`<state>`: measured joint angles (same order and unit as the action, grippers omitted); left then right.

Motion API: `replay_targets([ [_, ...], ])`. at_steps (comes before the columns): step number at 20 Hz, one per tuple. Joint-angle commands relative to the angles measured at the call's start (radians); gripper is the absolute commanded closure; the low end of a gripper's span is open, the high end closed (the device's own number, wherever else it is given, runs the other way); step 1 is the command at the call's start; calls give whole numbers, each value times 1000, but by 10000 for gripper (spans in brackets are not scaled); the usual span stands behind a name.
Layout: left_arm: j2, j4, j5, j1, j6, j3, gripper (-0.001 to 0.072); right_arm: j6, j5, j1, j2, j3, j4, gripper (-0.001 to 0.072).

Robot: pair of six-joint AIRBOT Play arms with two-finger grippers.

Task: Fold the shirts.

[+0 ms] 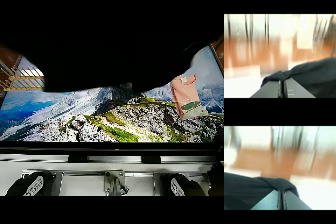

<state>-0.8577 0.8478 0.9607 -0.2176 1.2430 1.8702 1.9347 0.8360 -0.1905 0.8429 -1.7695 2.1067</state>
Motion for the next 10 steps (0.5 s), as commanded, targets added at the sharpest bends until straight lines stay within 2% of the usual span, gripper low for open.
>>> replay_targets([
  [1,84,-10,-73,4,-12,241,671,-14,-25,0,-107,-225,-76,651],
  [2,113,2,-60,4,-7,232,671,-31,3,0,-131,-226,-93,651],
  [6,180,183,112,4,117,198,671,-153,203,0,-188,-226,-218,651],
  [10,176,269,275,4,116,189,671,-185,381,0,-190,-226,-307,651],
])
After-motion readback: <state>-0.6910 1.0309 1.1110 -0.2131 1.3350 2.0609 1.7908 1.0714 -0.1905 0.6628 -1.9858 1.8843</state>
